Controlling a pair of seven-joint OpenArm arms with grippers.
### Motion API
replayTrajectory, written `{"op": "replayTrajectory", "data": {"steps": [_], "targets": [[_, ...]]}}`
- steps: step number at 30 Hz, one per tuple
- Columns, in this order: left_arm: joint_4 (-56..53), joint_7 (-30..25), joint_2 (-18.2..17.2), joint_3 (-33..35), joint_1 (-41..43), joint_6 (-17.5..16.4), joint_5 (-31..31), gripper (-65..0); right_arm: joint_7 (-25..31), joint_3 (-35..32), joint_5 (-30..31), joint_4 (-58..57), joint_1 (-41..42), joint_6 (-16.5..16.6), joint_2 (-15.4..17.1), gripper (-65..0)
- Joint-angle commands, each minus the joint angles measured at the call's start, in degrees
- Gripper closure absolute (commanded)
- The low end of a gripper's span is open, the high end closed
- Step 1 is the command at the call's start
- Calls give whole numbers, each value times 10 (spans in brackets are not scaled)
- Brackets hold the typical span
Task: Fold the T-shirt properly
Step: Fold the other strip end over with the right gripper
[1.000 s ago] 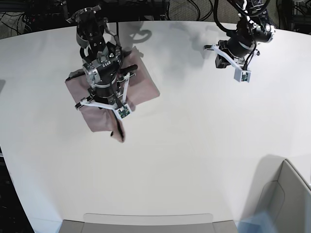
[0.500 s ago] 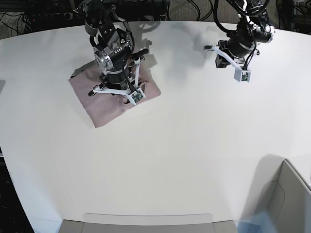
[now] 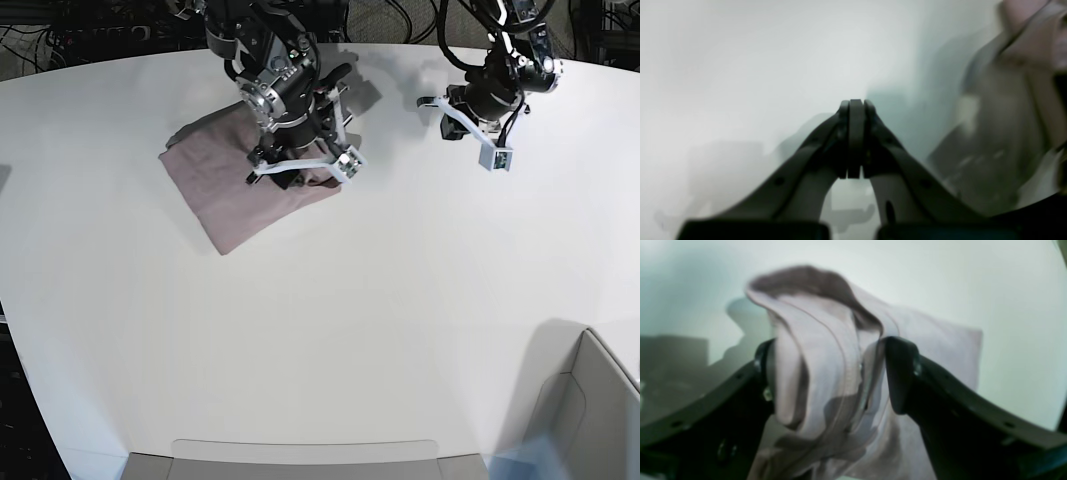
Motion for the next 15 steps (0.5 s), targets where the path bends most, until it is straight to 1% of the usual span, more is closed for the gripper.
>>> {"op": "replayTrajectory", "data": {"steps": [1, 3, 8, 11, 15], "targets": [[9, -7, -2, 0, 1, -2, -7, 0, 19, -5, -6, 12, 4, -2, -7, -390], [9, -7, -2, 0, 0, -2, -7, 0, 30, -7, -6, 13, 1, -2, -8, -390], [9, -7, 0, 2, 0, -2, -7, 0, 32, -2, -6, 9, 5, -2, -1, -390], [9, -7, 0, 2, 0, -2, -7, 0, 31, 9, -6, 3, 2, -1, 13, -390], [9, -7, 1, 2, -1, -2, -7, 0, 33, 7, -5, 1, -1, 2, 29, -390]]}}
